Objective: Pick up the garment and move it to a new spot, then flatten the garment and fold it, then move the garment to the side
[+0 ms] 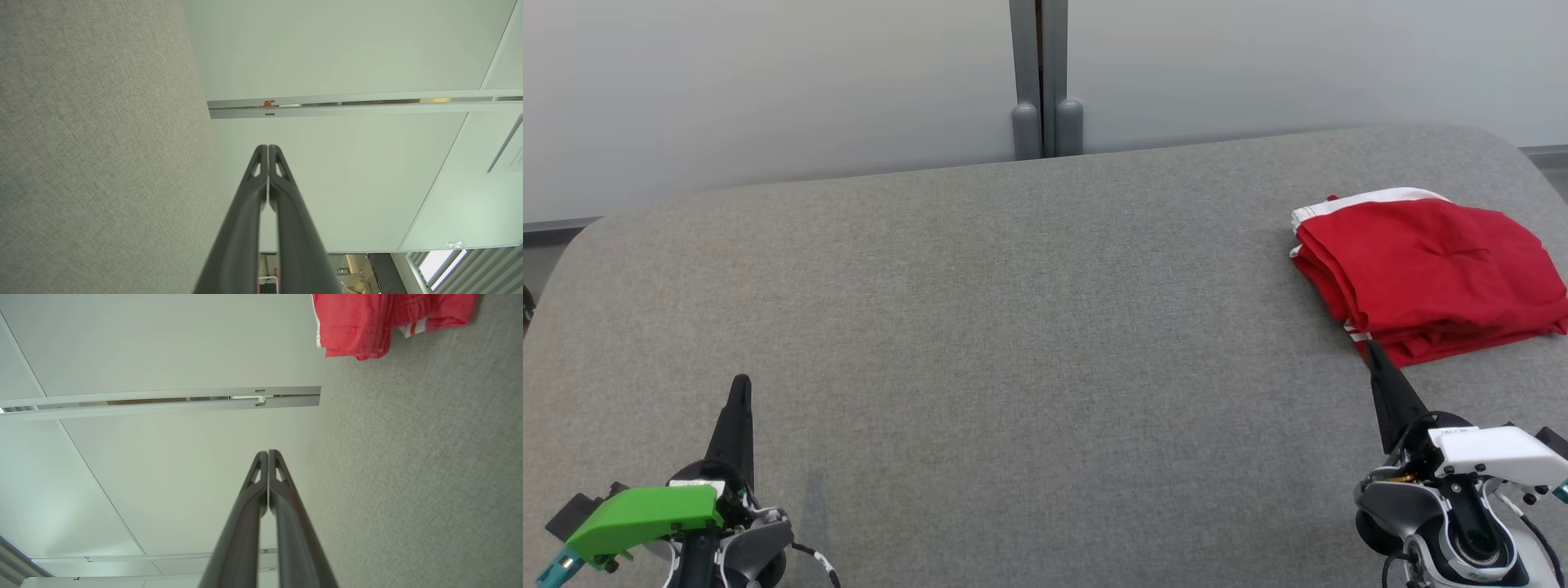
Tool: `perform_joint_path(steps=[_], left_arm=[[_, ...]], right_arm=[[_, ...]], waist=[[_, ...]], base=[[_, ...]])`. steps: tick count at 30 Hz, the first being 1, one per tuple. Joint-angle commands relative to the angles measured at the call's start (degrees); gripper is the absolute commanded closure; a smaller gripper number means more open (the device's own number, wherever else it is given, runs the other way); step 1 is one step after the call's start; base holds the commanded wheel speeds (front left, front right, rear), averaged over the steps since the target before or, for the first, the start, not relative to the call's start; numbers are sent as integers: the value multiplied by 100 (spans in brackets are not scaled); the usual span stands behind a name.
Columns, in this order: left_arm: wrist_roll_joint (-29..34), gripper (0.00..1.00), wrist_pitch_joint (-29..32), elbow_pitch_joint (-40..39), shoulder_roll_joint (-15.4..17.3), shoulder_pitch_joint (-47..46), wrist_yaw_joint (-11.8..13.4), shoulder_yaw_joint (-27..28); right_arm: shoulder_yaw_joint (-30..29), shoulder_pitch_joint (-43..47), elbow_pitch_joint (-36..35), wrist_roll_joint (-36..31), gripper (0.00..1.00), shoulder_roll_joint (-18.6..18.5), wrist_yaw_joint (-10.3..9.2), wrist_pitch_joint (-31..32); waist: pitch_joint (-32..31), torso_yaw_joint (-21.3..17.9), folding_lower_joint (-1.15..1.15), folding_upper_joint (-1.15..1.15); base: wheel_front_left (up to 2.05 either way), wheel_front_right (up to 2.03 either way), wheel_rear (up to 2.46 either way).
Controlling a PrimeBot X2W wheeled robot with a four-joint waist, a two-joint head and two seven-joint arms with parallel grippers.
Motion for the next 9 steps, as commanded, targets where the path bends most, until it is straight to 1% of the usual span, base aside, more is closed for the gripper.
perform_joint_path(steps=[1,9], left_arm=[[-20,100,18,-10,29,-62,-23,14],[-20,100,18,-11,29,-62,-23,14]], right_arm=[[-6,45,-29,40,100,-5,2,17],[-6,46,-29,40,100,-5,2,16]], waist=[[0,0,0,0],[0,0,0,0]], base=[[0,0,0],[0,0,0]])
